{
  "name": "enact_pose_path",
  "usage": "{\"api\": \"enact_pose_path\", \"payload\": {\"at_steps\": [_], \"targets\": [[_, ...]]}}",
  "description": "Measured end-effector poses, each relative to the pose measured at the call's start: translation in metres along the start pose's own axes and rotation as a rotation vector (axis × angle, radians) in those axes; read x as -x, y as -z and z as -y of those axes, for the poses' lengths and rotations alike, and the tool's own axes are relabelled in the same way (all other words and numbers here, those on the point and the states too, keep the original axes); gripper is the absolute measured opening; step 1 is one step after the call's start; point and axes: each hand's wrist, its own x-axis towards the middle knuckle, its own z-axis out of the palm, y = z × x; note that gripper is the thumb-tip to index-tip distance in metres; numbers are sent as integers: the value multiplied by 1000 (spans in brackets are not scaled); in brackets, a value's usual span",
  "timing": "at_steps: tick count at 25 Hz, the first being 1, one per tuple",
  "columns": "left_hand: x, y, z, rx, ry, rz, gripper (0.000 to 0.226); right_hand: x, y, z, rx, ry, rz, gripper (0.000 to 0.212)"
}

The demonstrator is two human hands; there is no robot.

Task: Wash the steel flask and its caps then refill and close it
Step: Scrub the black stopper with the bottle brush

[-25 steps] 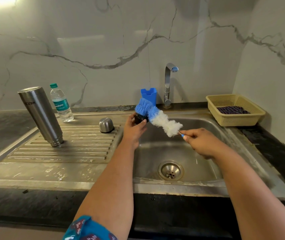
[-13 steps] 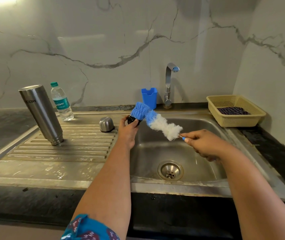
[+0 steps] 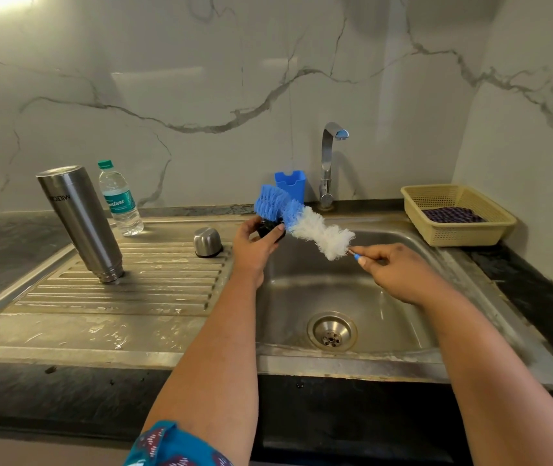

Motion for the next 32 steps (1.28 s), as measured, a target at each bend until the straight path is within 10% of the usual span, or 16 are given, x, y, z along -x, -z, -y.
{"api": "enact_pose_path", "payload": {"at_steps": [6,11,14,19,23,32], "targets": [[-13,14,0,251,77,-186,48,-3,0,-3,-1,12,6,32],[-4,-1,10,-177,4,6,53,-4,-2,-4,1,-21,-34,31],[-8,6,4,36,47,-137,40,-2,1,-4,-21,-18,41,30],[3,-3,-5,151,179,157,36,-6,-5,-4,-34,-48,-93,30],[-1,4,-9,436,316,90,36,-7,4,-6,-77,-59,-149,29],[-3,2,-11,794,345,58,28,7,5,2,-421,-186,192,25]]}}
